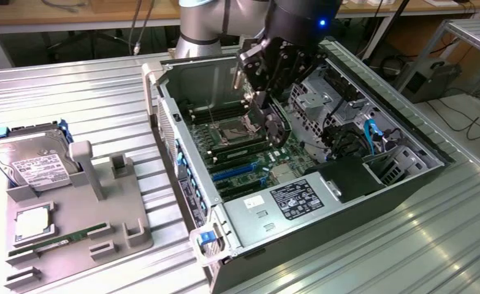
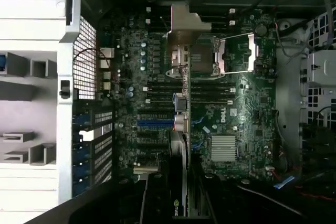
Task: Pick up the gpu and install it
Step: 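Pick up the gpu and move the gpu toward the slot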
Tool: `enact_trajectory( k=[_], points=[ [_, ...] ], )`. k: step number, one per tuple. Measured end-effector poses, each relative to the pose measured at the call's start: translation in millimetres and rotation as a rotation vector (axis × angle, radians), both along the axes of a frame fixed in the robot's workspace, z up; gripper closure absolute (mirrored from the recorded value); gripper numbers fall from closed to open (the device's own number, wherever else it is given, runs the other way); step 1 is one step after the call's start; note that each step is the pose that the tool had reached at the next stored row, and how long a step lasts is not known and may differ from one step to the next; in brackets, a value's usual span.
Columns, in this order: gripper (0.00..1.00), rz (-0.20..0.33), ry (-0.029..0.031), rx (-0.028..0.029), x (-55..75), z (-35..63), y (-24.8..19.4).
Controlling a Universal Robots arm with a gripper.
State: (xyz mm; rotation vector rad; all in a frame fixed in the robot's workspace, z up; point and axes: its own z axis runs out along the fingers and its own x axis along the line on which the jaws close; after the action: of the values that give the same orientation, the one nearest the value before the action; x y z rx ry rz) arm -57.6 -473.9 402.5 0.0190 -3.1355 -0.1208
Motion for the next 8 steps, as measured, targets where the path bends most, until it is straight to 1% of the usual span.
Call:
enact_trajectory(
  k=[2,4,5,8],
  points=[
    [0.74,0.000,0.0004,0.0000,15.0,-6.0,0.0],
    [0.74,0.000,0.0017,-0.0003,22.5,-9.3,0.1],
    [0.74,0.000,0.0042,-0.0003,23.8,-9.4,0.1],
    [0.74,0.000,0.0044,-0.0002,23.8,-9.5,0.1]
  ],
)
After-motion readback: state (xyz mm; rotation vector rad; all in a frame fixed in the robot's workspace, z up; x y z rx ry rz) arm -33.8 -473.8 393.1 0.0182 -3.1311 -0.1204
